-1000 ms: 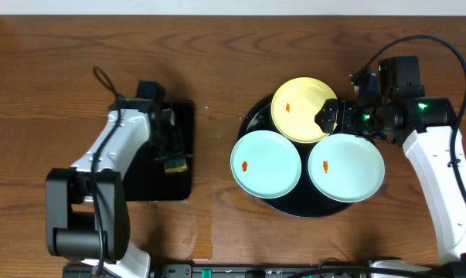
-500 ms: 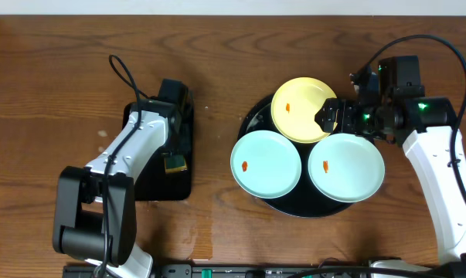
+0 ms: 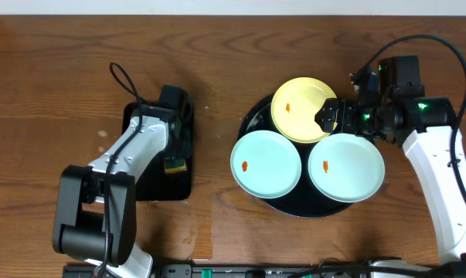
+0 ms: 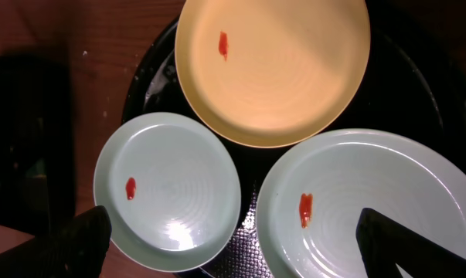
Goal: Clean dirty plates on tray and stack at the side
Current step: 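Grasp the orange-green sponge with the left gripper and lift it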
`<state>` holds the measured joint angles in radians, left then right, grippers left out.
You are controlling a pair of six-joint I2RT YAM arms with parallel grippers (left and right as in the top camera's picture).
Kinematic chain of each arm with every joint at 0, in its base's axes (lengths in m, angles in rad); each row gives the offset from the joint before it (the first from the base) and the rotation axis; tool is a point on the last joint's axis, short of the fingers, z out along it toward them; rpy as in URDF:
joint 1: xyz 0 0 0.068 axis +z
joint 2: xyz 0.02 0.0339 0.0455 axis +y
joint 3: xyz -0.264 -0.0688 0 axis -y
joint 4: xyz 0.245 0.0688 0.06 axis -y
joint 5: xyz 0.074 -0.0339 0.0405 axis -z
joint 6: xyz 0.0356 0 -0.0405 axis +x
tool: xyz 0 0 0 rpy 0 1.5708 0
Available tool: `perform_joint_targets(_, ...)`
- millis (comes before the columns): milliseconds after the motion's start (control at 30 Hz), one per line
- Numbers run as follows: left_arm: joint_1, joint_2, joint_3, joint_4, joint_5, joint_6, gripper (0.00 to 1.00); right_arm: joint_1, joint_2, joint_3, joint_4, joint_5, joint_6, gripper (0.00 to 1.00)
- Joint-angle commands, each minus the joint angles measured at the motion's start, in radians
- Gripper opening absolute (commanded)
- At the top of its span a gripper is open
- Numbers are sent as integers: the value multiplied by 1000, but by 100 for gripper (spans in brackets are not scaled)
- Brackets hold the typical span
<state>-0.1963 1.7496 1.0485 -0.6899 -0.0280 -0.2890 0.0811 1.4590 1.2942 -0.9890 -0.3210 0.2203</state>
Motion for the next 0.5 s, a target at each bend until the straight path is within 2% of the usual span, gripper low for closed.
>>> perform_joint_targets(0, 6, 18, -16, 4, 10, 0, 36, 12, -4, 2, -1, 2, 11, 99)
perform_joint_targets(200, 6, 63, -29, 24, 10, 0, 33, 12, -4, 2, -2, 2, 11, 99)
perform_joint_targets(333, 6, 86, -33, 28, 9, 4, 22, 12, -4, 2, -6, 2, 11, 99)
perform_joint_targets(400, 6, 85, -32, 38, 10, 3, 8, 12, -4, 2, -6, 2, 11, 99)
perform_joint_targets(467, 6, 85, -30, 37, 10, 3, 8, 12, -4, 2, -6, 2, 11, 99)
